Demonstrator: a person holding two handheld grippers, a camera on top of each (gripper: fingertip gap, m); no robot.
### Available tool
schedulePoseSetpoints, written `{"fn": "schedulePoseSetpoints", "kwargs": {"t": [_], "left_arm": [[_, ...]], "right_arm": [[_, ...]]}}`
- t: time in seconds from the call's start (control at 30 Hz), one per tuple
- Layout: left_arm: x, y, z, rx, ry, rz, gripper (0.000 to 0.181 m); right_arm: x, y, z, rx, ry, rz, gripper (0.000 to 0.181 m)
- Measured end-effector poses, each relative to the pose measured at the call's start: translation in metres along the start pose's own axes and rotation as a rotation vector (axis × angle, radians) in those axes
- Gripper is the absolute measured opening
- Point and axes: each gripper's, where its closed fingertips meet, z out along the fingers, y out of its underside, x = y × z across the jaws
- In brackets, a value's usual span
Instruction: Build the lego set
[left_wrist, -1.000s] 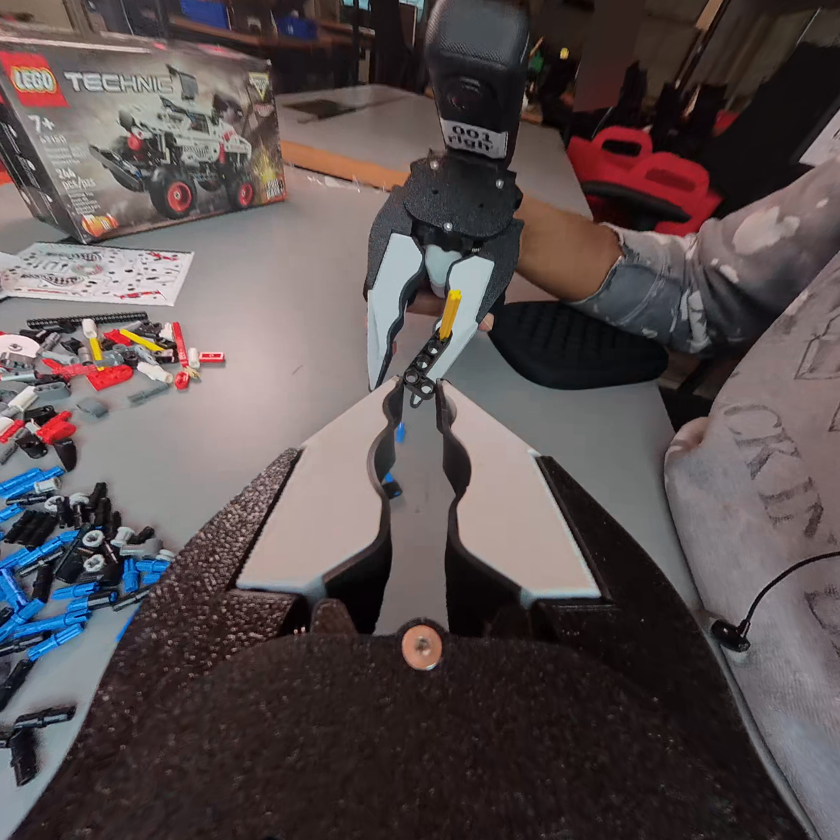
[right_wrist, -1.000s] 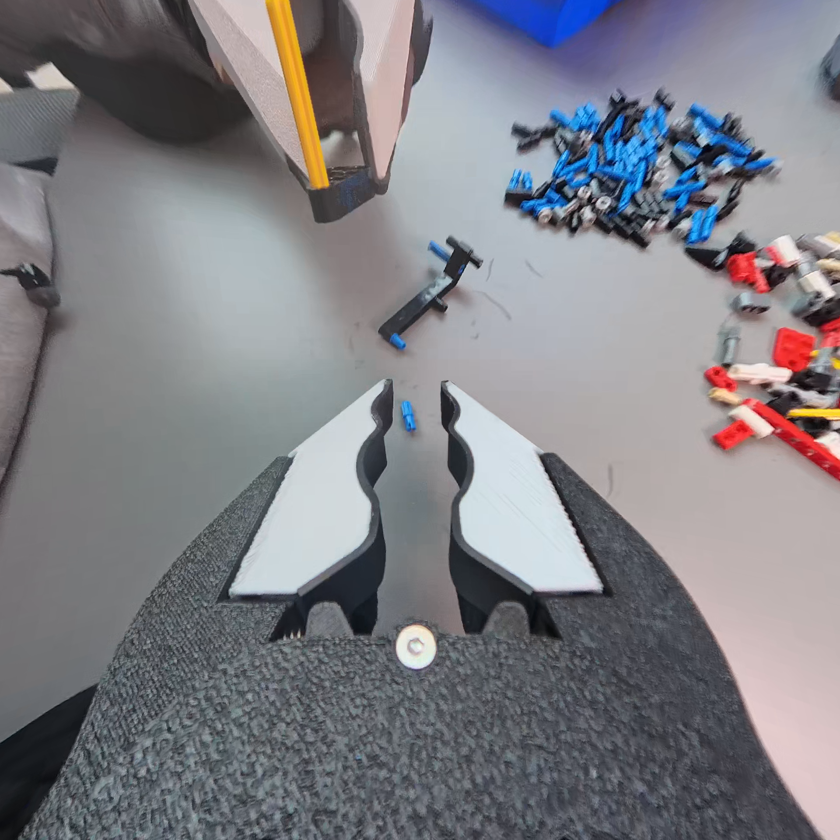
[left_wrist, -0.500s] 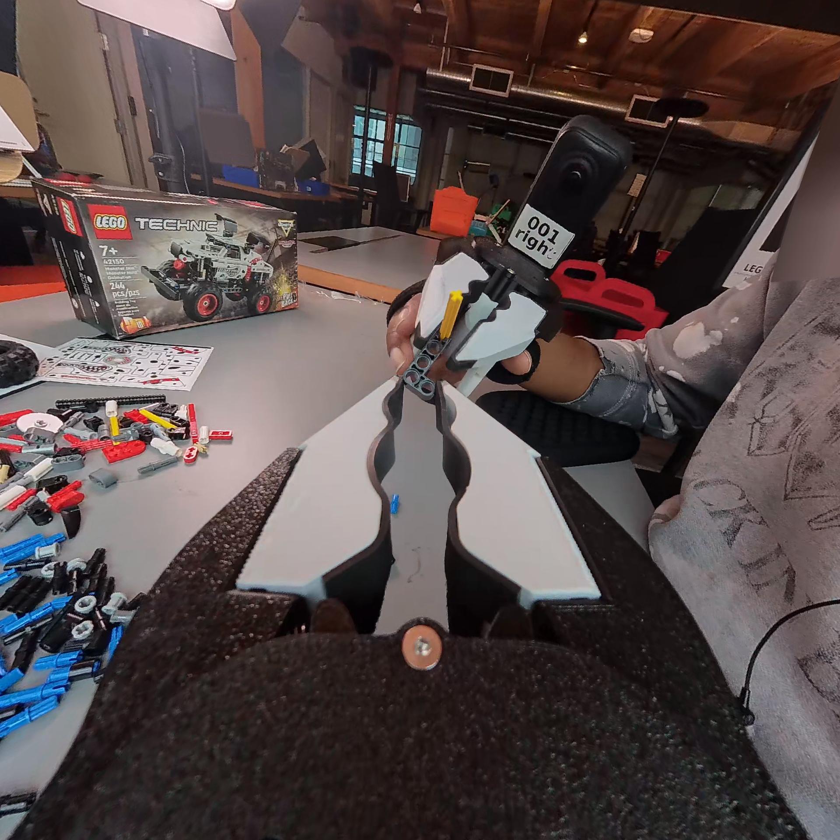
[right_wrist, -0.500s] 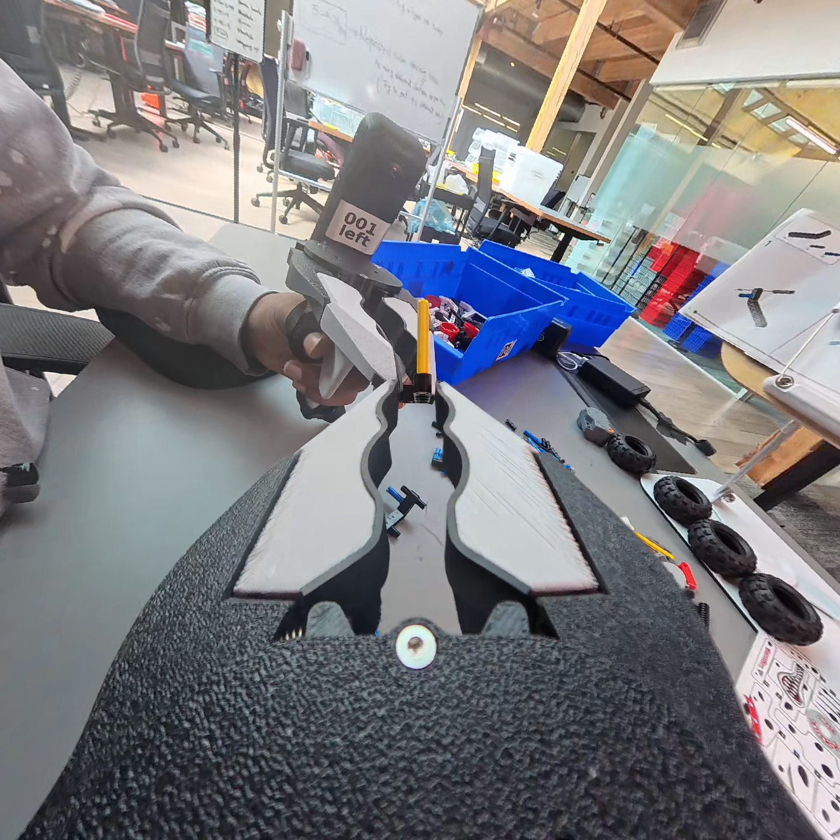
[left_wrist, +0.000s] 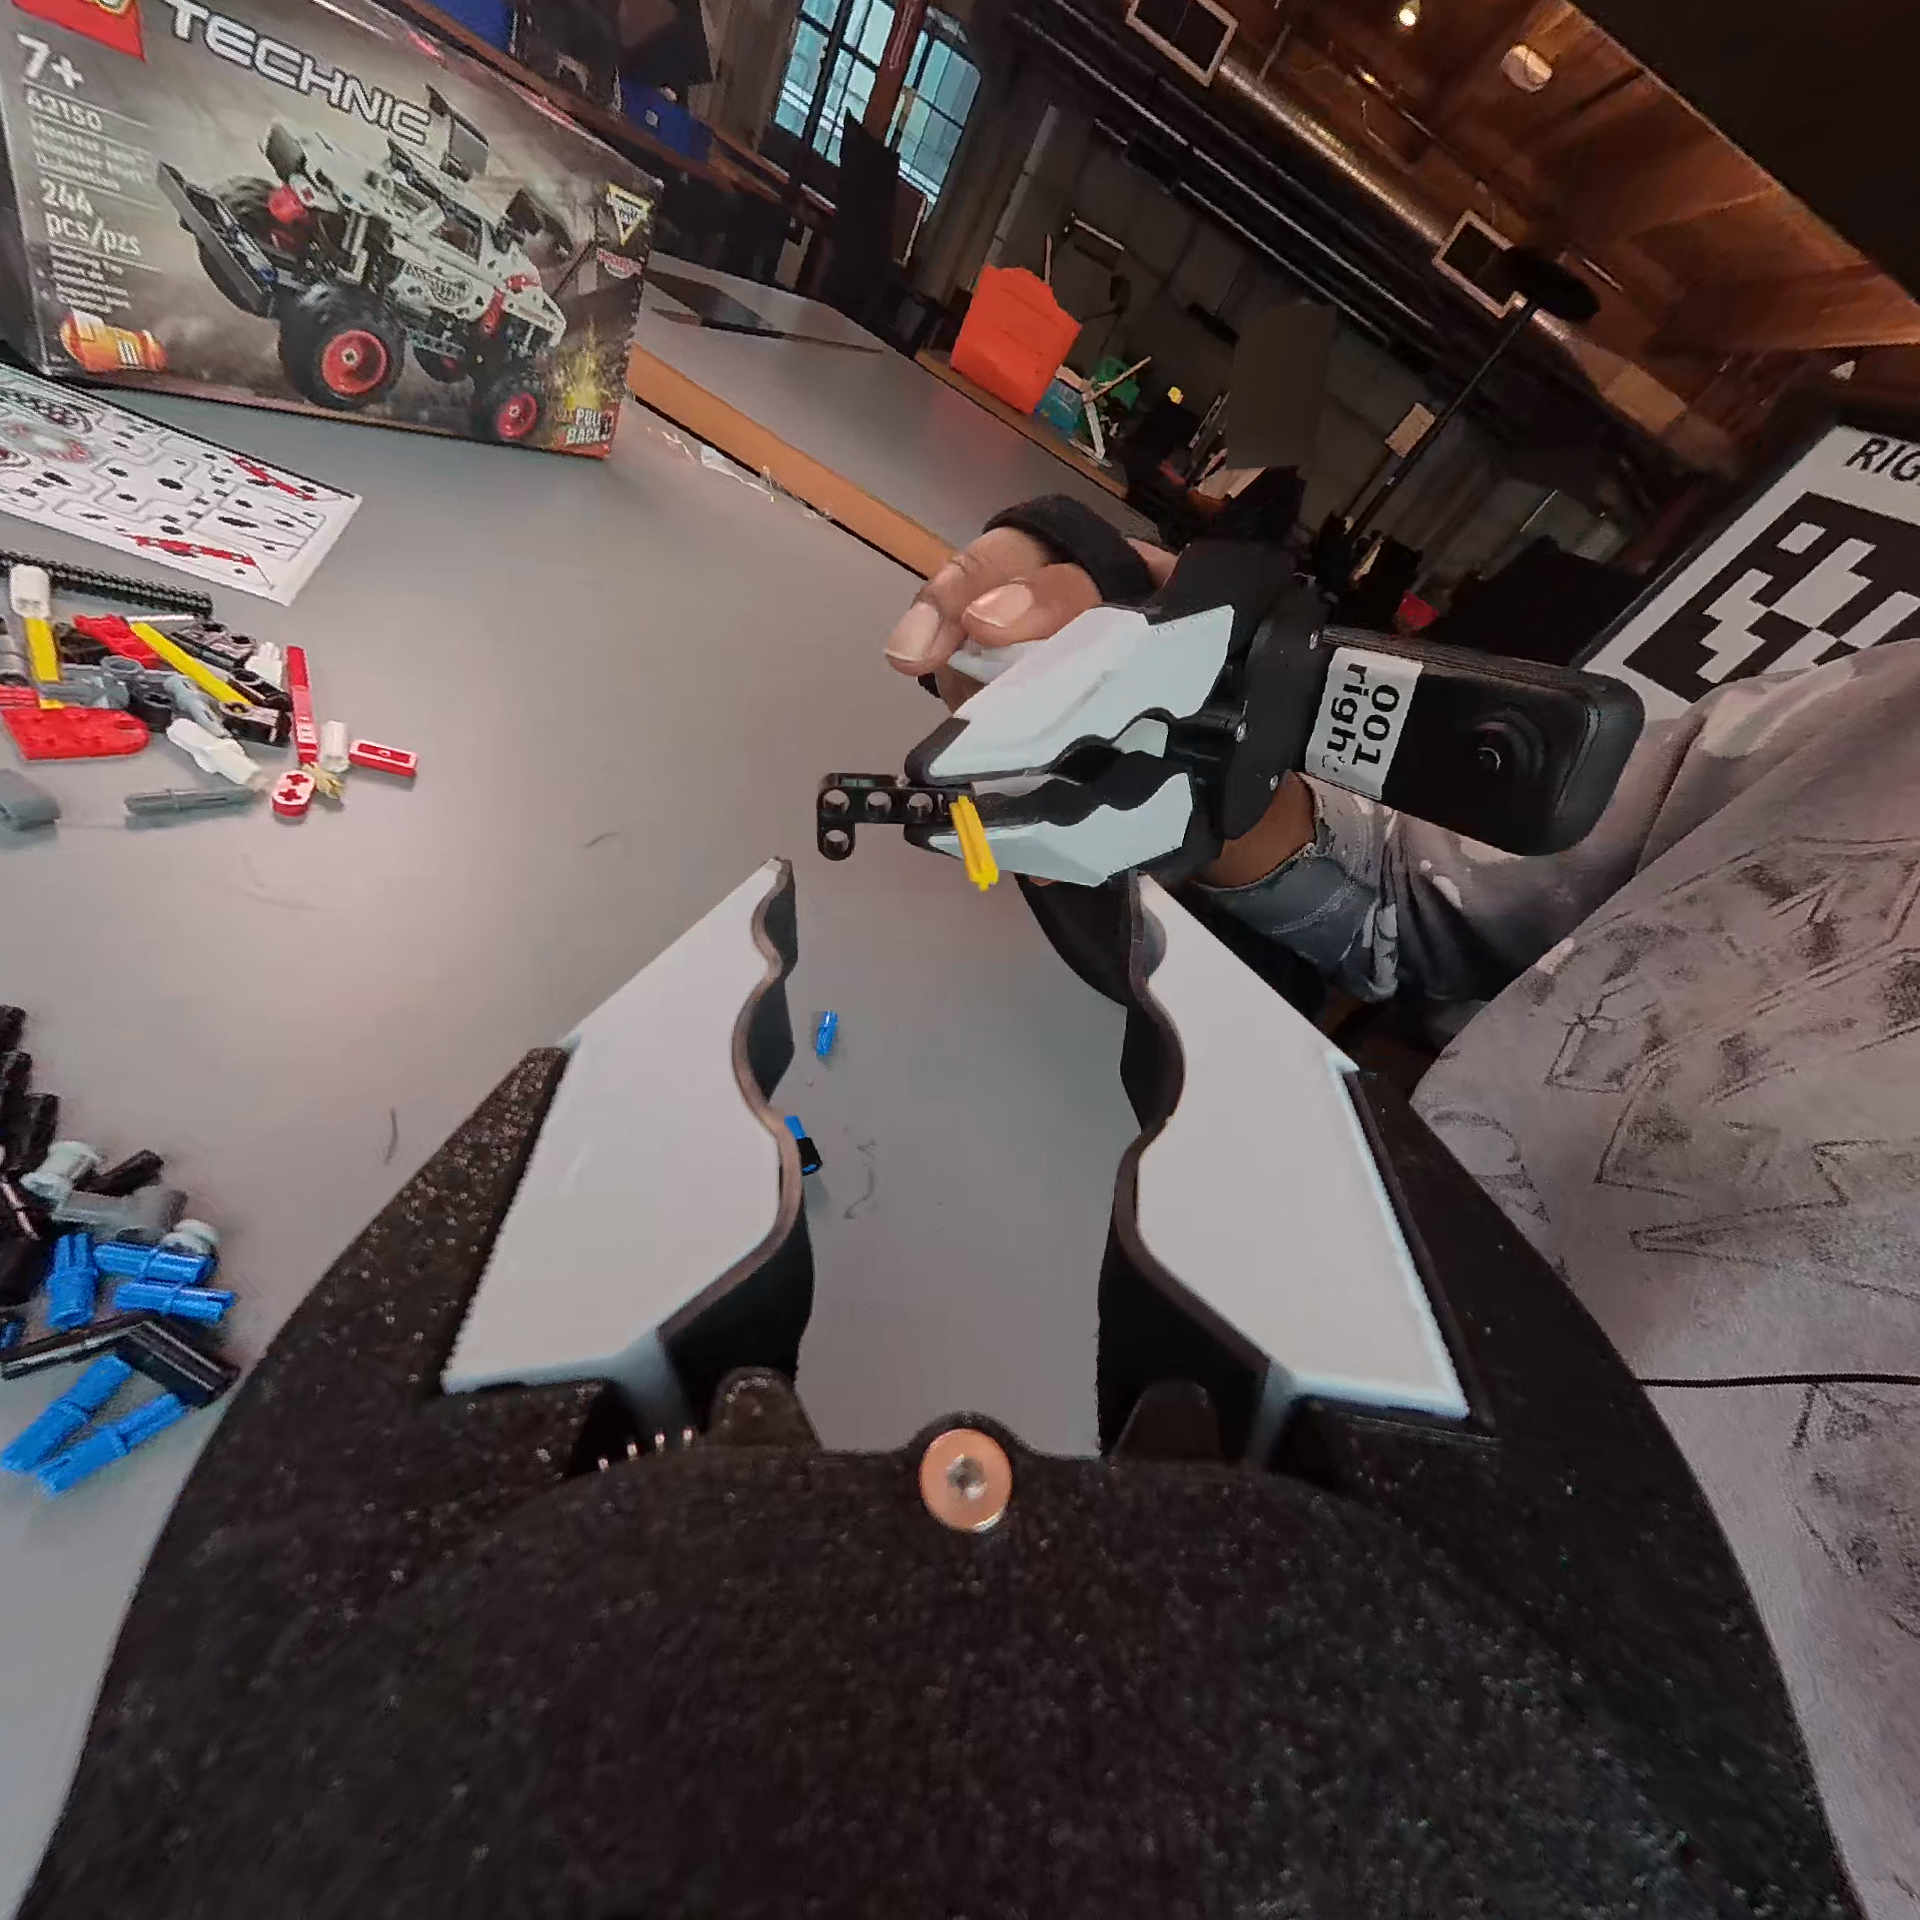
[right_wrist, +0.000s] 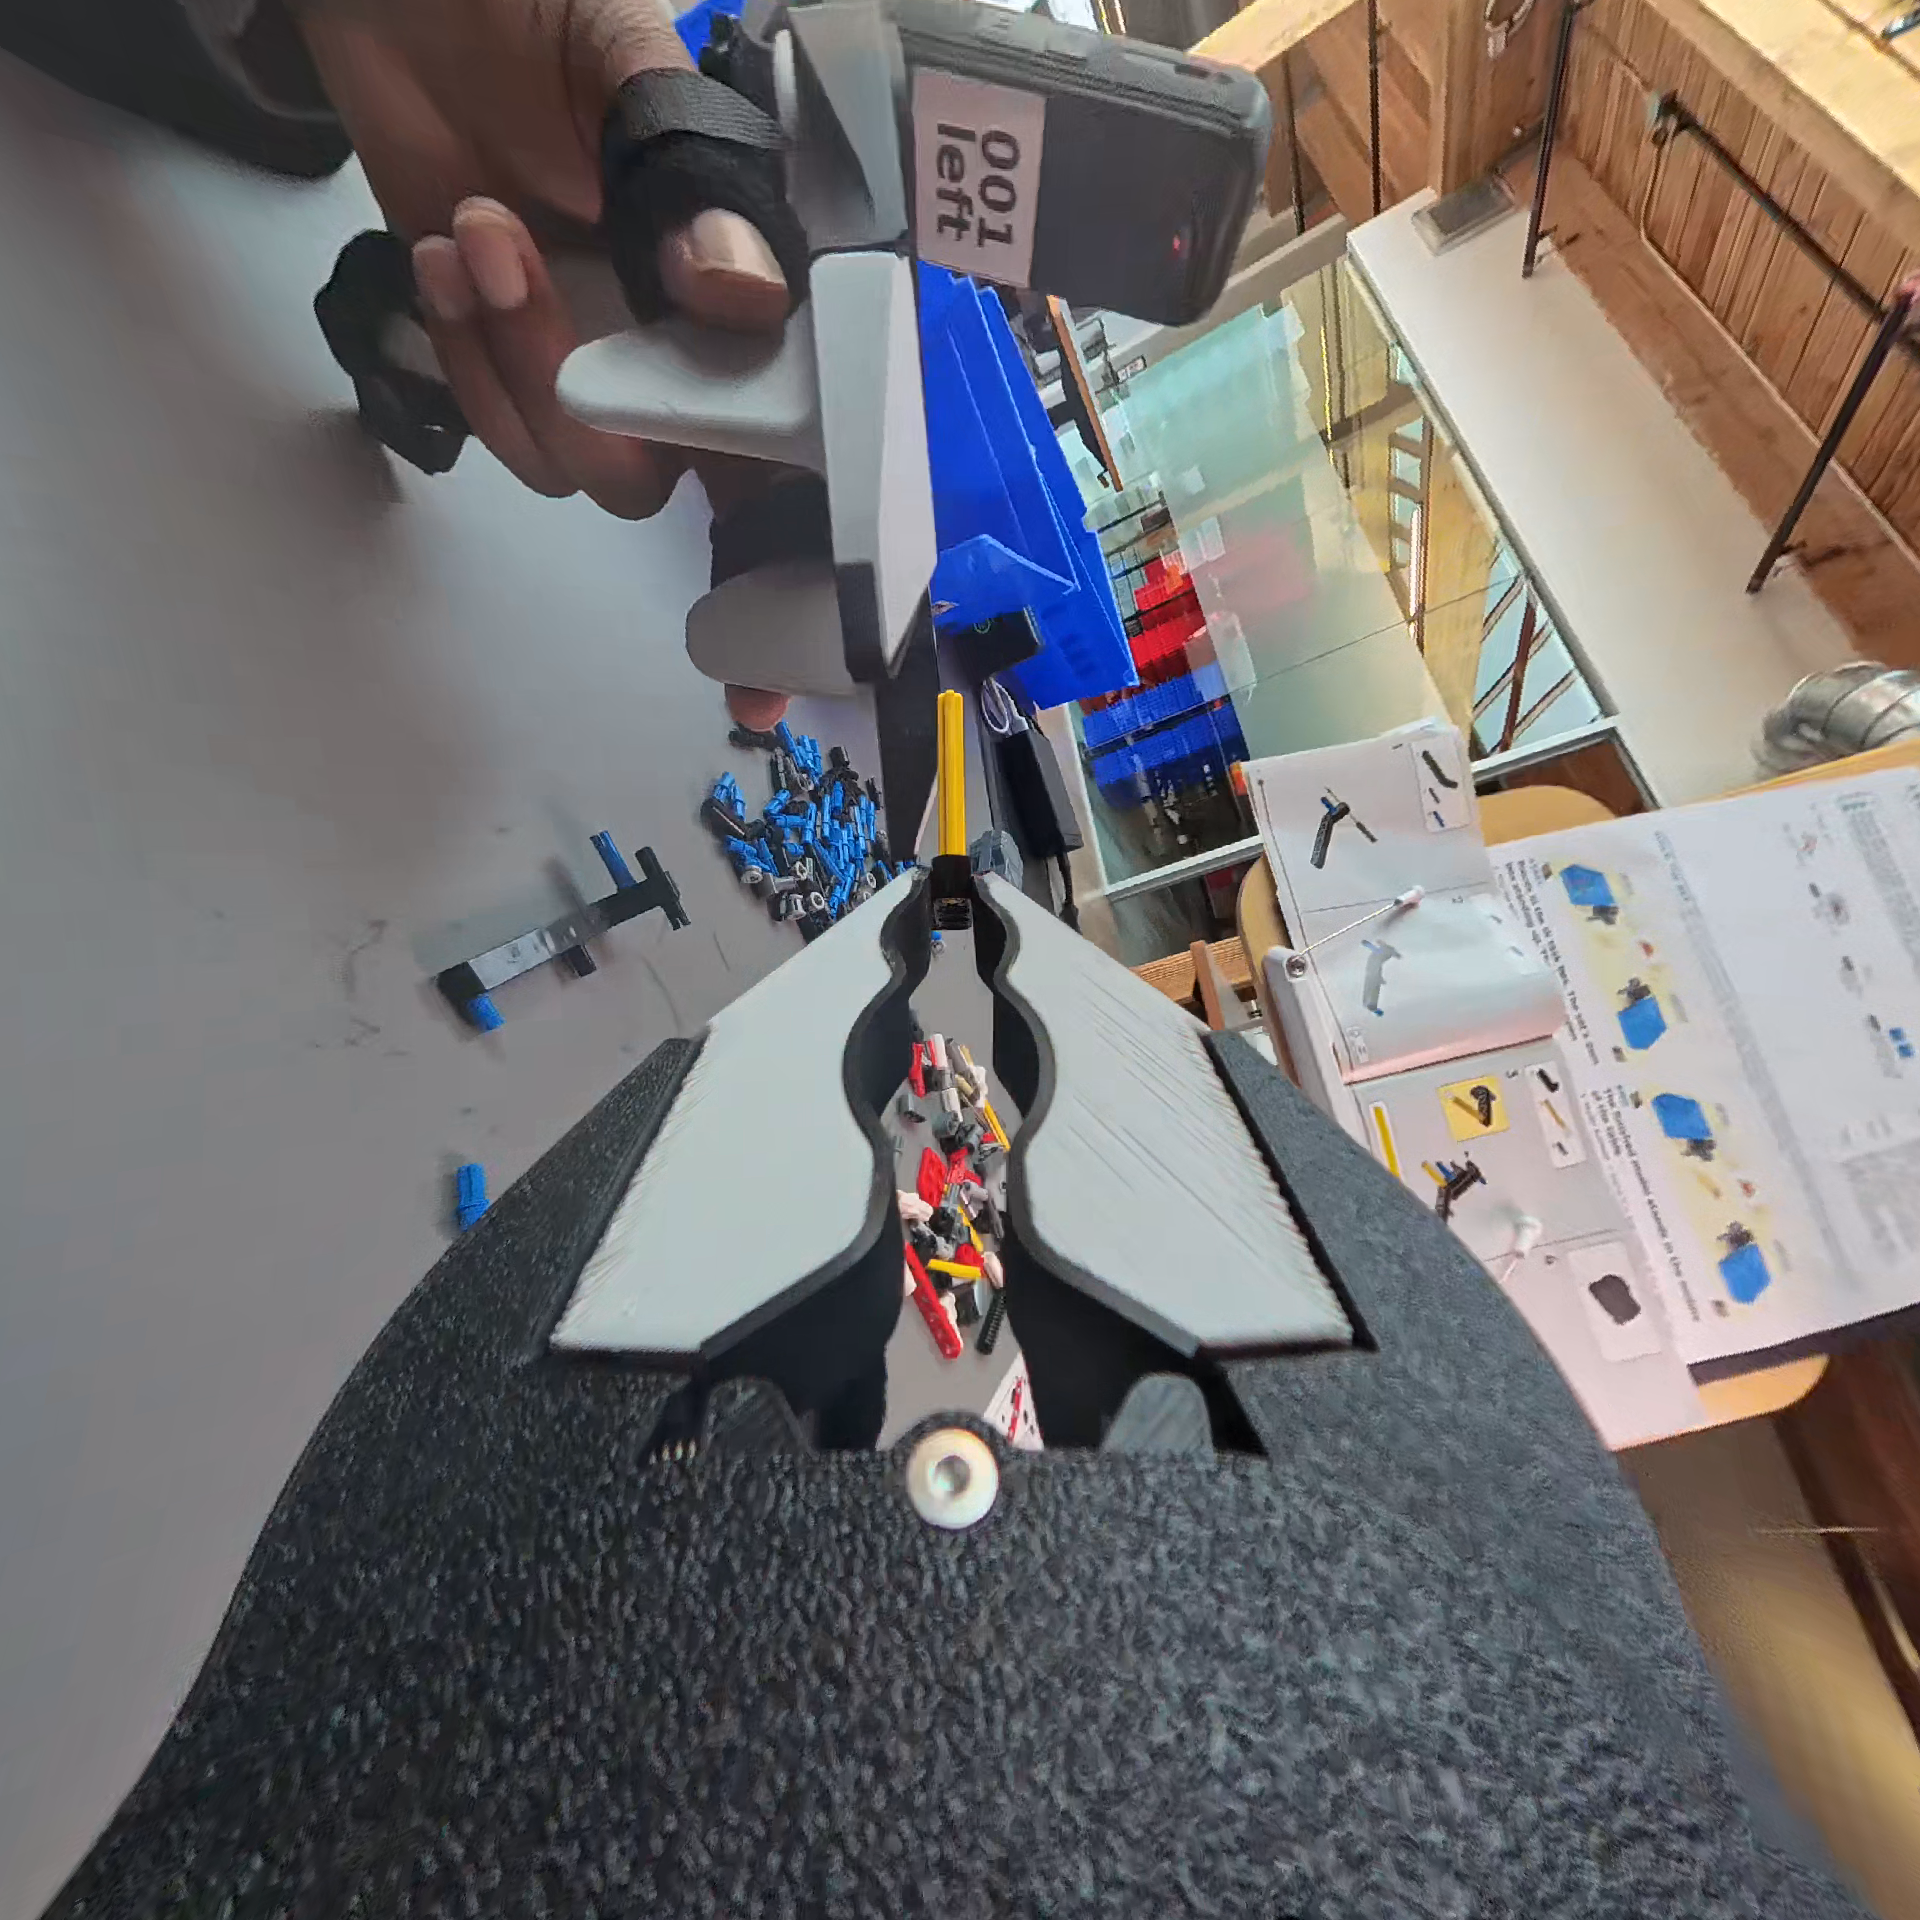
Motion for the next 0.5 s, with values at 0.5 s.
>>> {"fn": "schedulePoseSetpoints", "kwargs": {"t": [0.5], "left_arm": [[-0.001, 0.009, 0.003, -0.054, -0.059, 0.076, 0.036]], "right_arm": [[-0.02, -0.022, 0.006, 0.034, 0.016, -0.192, 0.007]]}}
